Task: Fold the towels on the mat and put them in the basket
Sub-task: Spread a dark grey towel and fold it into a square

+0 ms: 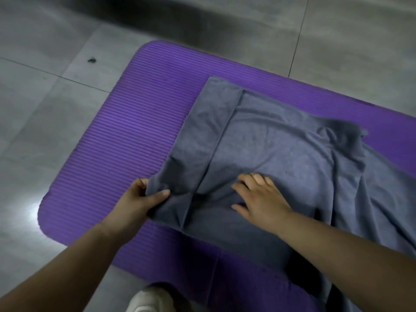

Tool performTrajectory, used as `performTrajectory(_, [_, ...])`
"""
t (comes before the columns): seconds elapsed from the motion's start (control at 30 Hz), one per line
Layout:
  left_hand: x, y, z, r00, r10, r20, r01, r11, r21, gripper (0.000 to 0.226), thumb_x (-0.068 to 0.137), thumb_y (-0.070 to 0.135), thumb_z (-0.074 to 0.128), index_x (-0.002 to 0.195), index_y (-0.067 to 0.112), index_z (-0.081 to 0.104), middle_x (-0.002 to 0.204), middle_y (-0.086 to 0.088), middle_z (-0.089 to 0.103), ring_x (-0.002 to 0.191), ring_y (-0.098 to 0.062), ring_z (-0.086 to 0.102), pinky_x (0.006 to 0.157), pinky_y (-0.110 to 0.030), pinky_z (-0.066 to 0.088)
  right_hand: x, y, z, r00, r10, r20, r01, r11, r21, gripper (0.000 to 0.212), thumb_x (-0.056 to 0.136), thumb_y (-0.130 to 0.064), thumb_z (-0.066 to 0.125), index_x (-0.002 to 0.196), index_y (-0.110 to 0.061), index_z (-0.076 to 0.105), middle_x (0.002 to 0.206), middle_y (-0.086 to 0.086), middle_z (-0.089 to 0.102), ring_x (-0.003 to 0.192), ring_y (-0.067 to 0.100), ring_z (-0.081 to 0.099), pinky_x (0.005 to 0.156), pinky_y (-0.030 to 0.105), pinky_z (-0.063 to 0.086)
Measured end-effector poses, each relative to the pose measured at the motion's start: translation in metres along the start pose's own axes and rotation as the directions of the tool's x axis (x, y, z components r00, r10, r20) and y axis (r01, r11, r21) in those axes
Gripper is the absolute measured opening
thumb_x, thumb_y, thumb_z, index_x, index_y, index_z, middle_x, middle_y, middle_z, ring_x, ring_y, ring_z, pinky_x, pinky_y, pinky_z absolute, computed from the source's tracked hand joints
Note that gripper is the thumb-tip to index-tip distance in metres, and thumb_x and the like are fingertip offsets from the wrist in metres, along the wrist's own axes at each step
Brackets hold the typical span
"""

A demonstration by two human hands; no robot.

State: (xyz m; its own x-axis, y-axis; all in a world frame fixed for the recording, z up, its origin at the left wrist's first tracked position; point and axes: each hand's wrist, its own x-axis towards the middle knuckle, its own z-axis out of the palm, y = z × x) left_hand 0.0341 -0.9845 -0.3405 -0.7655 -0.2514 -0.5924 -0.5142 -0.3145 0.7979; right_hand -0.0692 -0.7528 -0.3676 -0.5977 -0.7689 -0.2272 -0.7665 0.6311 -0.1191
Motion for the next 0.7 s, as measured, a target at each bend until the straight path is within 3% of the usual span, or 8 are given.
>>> performTrajectory(0.07, [0.0,-0.001,-0.01,0.977,0.082,-0.195,-0.02,0.953,0.302,0.037,0.062,0.012,0.082,0.068,0.012,0.046,0.057,-0.003,0.053,0.049,-0.007,0.053,0.044,-0.006,0.038,0.003,0.002,0.0,1.0,0.013,0.022,-0.013,1.0,-0.013,0.049,0.048,-0.044,0.083,0.086,-0.015,0.072,0.092,0.008,0.069,0.078,0.024,0.068,0.067,0.034,0.055])
performTrajectory(0.13, [-0.003,-0.003,-0.026,0.926,0.184,-0.329,0.06,0.79,0.61,0.038,0.071,0.003,0.074,0.07,0.018,0.039,0.064,-0.002,0.046,0.06,-0.019,0.048,0.049,-0.017,0.034,0.002,0.002,0.0,0.999,-0.016,0.042,0.018,0.998,-0.063,0.047,0.058,-0.044,0.067,0.092,-0.013,0.073,0.098,0.011,0.07,0.082,0.026,0.069,0.068,0.039,0.056])
performTrajectory(0.2, [-0.009,-0.002,-0.039,0.915,0.15,-0.374,0.176,0.687,0.706,0.035,0.07,0.008,0.076,0.09,0.012,0.048,0.082,-0.01,0.053,0.084,-0.032,0.055,0.068,-0.029,0.037,-0.003,0.006,-0.002,0.997,-0.033,0.071,0.038,0.996,-0.08,0.052,0.067,-0.047,0.046,0.097,-0.015,0.073,0.103,0.009,0.07,0.087,0.025,0.069,0.071,0.038,0.056])
performTrajectory(0.3, [-0.012,-0.004,-0.045,0.914,0.173,-0.367,0.251,0.47,0.846,0.068,0.072,0.029,0.075,0.126,0.002,0.046,0.121,-0.025,0.049,0.112,-0.043,0.048,0.093,-0.049,0.038,-0.018,0.023,-0.01,0.999,-0.049,-0.012,0.048,0.996,-0.076,0.057,0.068,-0.048,0.036,0.1,-0.016,0.071,0.106,0.008,0.069,0.095,0.023,0.061,0.073,0.035,0.055])
performTrajectory(0.37, [-0.006,0.002,-0.034,0.905,0.342,-0.253,0.172,0.25,0.953,0.075,0.07,0.055,0.054,0.123,0.001,0.052,0.124,-0.028,0.05,0.108,-0.05,0.049,0.091,-0.055,0.036,-0.038,0.047,-0.021,0.998,0.001,-0.056,-0.006,0.996,-0.083,0.055,0.067,-0.047,0.038,0.097,-0.015,0.071,0.102,0.01,0.069,0.091,0.026,0.062,0.07,0.036,0.056])
performTrajectory(0.5, [0.031,0.034,0.029,0.936,0.262,0.237,-0.211,-0.124,0.97,0.07,0.067,0.052,0.036,0.106,0.001,0.064,0.109,-0.028,0.062,0.089,-0.047,0.063,0.076,-0.056,0.049,-0.121,0.114,-0.03,0.941,0.33,-0.075,-0.334,0.941,-0.046,0.054,0.068,-0.043,0.042,0.093,-0.004,0.069,0.093,0.02,0.068,0.076,0.039,0.068,0.061,0.05,0.054])
performTrajectory(0.6, [0.05,0.047,0.101,0.795,0.082,0.6,-0.515,-0.431,0.741,0.058,0.07,0.044,0.037,0.102,0.008,0.069,0.1,-0.019,0.069,0.077,-0.034,0.07,0.062,-0.047,0.054,-0.198,0.158,-0.021,0.713,0.689,-0.129,-0.675,0.725,0.137,0.058,0.068,-0.04,0.048,0.102,0.003,0.066,0.1,0.03,0.063,0.087,0.05,0.061,0.077,0.056,0.049])
performTrajectory(0.7, [0.053,0.046,0.185,0.638,-0.098,0.764,-0.709,-0.463,0.532,0.061,0.079,0.046,0.034,0.127,0.015,0.054,0.133,-0.014,0.052,0.112,-0.026,0.06,0.09,-0.037,0.049,-0.259,0.184,-0.007,0.186,0.983,-0.01,-0.902,0.174,0.394,0.071,0.068,-0.038,0.042,0.123,0.005,0.053,0.12,0.036,0.051,0.115,0.048,0.046,0.099,0.048,0.034])
